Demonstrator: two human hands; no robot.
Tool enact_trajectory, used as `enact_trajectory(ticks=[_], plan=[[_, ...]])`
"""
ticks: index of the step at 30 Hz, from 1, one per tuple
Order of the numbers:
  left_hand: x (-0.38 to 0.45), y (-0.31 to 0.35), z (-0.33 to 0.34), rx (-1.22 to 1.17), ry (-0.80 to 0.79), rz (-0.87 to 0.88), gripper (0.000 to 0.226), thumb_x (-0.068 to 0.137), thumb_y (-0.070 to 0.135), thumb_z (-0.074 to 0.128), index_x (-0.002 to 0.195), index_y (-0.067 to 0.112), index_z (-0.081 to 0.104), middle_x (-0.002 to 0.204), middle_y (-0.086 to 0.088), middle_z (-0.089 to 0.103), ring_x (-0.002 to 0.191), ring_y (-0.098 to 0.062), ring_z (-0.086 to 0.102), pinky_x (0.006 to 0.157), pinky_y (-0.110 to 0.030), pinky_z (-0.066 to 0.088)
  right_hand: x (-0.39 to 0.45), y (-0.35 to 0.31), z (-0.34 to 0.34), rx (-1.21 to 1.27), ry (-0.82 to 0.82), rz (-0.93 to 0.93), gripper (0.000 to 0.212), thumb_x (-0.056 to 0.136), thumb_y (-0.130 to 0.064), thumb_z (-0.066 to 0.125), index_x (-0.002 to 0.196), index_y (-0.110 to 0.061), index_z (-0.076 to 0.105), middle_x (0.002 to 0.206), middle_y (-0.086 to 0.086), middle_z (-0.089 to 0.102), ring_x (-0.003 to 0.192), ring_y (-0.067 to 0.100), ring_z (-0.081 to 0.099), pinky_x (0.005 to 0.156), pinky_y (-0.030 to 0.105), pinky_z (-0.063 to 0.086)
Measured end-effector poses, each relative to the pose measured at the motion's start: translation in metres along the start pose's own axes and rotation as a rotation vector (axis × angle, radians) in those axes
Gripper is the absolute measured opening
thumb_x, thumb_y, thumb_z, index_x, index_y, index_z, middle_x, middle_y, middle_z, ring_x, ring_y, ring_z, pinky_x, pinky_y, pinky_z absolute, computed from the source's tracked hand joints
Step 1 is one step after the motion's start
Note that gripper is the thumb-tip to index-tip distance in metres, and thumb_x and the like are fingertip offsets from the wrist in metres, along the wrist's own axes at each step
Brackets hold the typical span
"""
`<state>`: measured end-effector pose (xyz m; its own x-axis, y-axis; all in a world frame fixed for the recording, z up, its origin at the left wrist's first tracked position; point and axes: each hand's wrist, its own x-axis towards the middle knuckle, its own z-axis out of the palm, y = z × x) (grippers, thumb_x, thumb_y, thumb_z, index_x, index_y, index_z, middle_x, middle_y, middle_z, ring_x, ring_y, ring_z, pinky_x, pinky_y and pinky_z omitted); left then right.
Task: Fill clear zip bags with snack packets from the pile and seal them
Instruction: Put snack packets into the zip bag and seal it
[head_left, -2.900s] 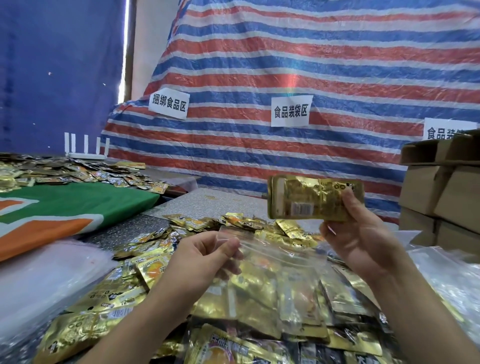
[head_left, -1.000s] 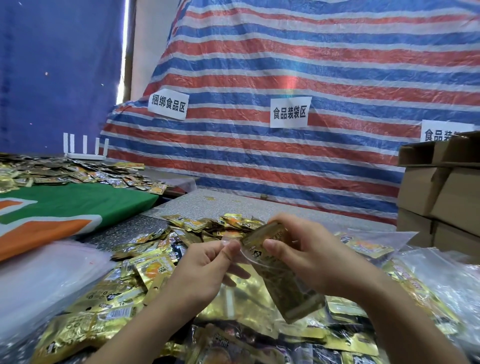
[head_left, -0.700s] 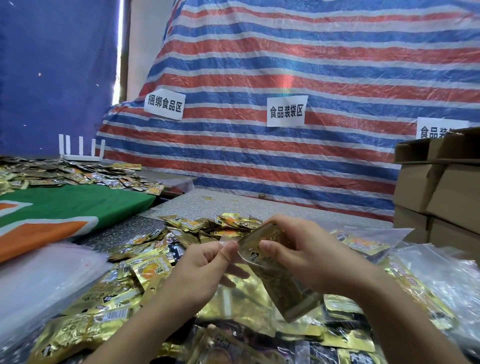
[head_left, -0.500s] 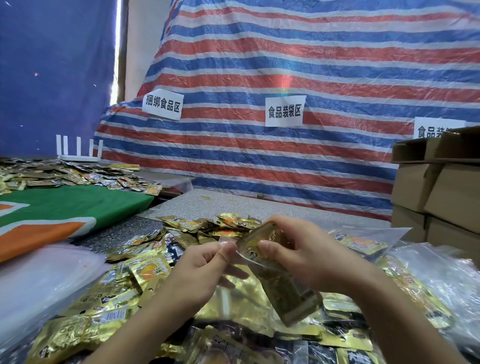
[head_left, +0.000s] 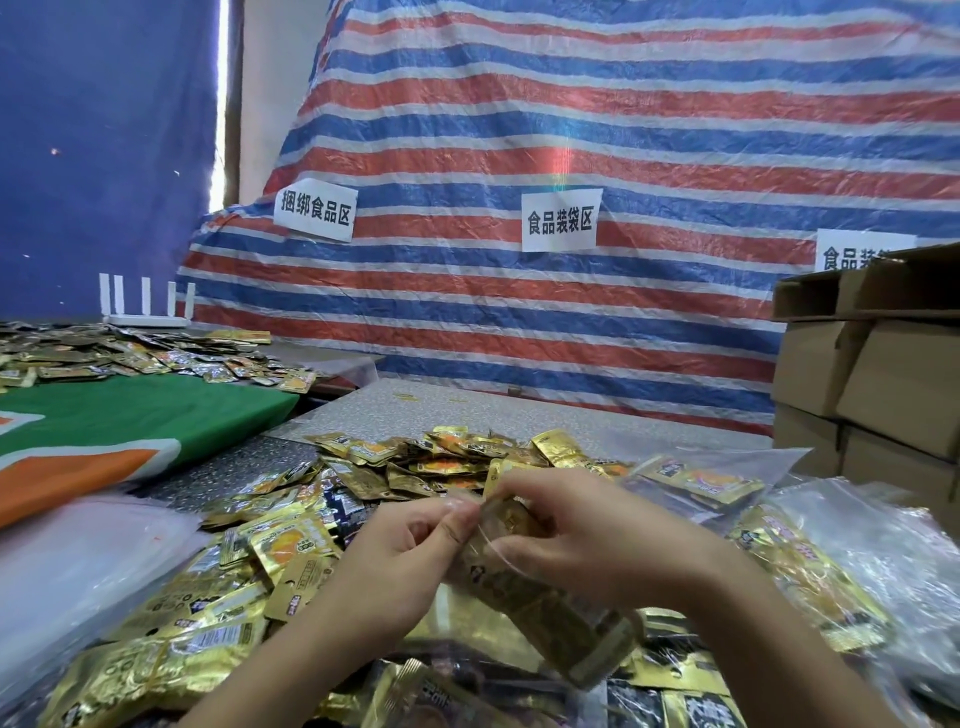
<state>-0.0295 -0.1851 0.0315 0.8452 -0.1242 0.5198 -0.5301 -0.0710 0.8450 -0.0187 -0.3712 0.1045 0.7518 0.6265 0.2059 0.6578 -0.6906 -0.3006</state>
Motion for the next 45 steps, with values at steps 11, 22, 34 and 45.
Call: enact_trajectory(ticks=[11,22,34,45], plan=[[0.004,-0.001,-0.003,0.002,0.139,-0.032,0.031,0.087,0.046,0.051,0.087,0.032,0.078,0.082,-0.003,0.076,0.076,-0.018,0.073,0.063,-0.027,0.057,0.004,0.006,0.006,0.085,0.063,-0.021,0.012,0.094,-0.024,0.065,0.092,-0.027,0.076,0.078,-0.017,0.07,0.074,0.001,0.064,0.063,0.025,0.052],[0.003,-0.001,-0.001,-0.119,0.19,-0.067,0.029,0.089,0.039,0.052,0.085,0.026,0.077,0.08,-0.006,0.076,0.071,-0.02,0.074,0.062,-0.024,0.058,0.003,-0.008,0.011,0.165,-0.047,0.013,0.055,0.094,-0.064,0.039,0.098,-0.019,0.071,0.087,0.002,0.073,0.078,0.016,0.068,0.076,0.039,0.056],[0.006,0.0,-0.004,-0.253,0.227,-0.14,0.035,0.074,0.055,0.063,0.083,0.025,0.077,0.091,-0.008,0.077,0.077,-0.027,0.075,0.058,-0.024,0.057,-0.001,0.013,-0.006,0.158,0.384,-0.131,0.009,0.088,-0.015,0.074,0.08,-0.013,0.074,0.064,0.001,0.066,0.06,0.02,0.06,0.059,0.041,0.05],[0.005,0.002,-0.004,-0.226,0.277,-0.065,0.026,0.087,0.039,0.051,0.084,0.027,0.074,0.085,-0.009,0.076,0.06,-0.024,0.07,0.053,-0.025,0.055,-0.002,0.012,-0.015,0.03,0.44,-0.114,0.016,0.089,-0.037,0.07,0.078,-0.025,0.071,0.078,-0.01,0.064,0.075,0.007,0.06,0.067,0.033,0.053]])
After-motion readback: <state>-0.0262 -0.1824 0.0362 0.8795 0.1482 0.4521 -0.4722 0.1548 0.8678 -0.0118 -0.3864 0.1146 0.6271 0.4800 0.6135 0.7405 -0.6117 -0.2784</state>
